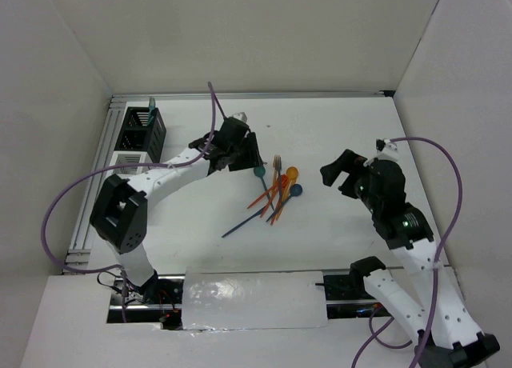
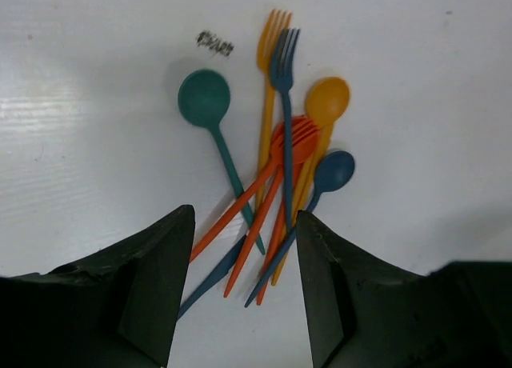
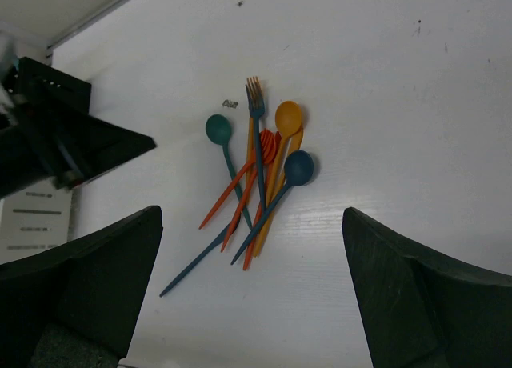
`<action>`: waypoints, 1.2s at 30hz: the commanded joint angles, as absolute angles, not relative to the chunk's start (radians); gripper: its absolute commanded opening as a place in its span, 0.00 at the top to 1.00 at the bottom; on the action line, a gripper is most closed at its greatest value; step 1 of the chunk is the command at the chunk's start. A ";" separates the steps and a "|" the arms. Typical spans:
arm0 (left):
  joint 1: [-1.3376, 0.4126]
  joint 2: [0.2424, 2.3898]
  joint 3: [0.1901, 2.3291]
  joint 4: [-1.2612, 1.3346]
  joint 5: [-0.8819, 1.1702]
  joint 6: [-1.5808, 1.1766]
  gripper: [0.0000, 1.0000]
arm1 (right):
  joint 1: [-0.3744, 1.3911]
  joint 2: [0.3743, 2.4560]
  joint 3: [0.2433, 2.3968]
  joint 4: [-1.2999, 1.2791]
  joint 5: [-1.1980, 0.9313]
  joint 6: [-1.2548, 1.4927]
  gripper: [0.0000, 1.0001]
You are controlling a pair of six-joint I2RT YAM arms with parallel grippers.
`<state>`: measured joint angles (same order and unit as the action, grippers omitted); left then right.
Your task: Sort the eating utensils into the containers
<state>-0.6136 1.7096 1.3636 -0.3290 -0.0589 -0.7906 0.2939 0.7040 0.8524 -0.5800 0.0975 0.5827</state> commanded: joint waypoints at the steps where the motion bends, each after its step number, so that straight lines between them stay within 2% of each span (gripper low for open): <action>1: -0.624 1.778 1.423 -0.385 -0.154 -0.887 0.34 | 0.296 0.611 0.833 -0.664 0.092 0.621 0.00; 4: -0.612 1.827 1.404 -0.279 -0.054 -0.795 0.35 | 0.293 0.580 0.824 -0.687 0.068 0.626 0.00; 11: -0.560 1.919 1.364 -0.056 0.032 -0.684 0.38 | 0.296 0.557 0.824 -0.687 0.094 0.615 0.00; 18: -0.543 2.019 1.394 -0.035 0.048 -0.690 0.42 | 0.296 0.643 0.827 -0.644 0.121 0.565 0.00; 25: -0.516 2.029 1.347 0.026 0.098 -0.681 0.43 | 0.295 0.684 0.836 -0.594 0.132 0.543 0.00; 36: -0.511 2.094 1.396 0.054 0.143 -0.632 0.54 | 0.293 0.753 0.856 -0.575 0.141 0.489 0.00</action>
<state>-0.5091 2.0762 1.3579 0.0227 0.1112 -0.6609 0.2939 0.7460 0.8246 -0.6300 0.1207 0.5247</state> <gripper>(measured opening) 0.469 0.998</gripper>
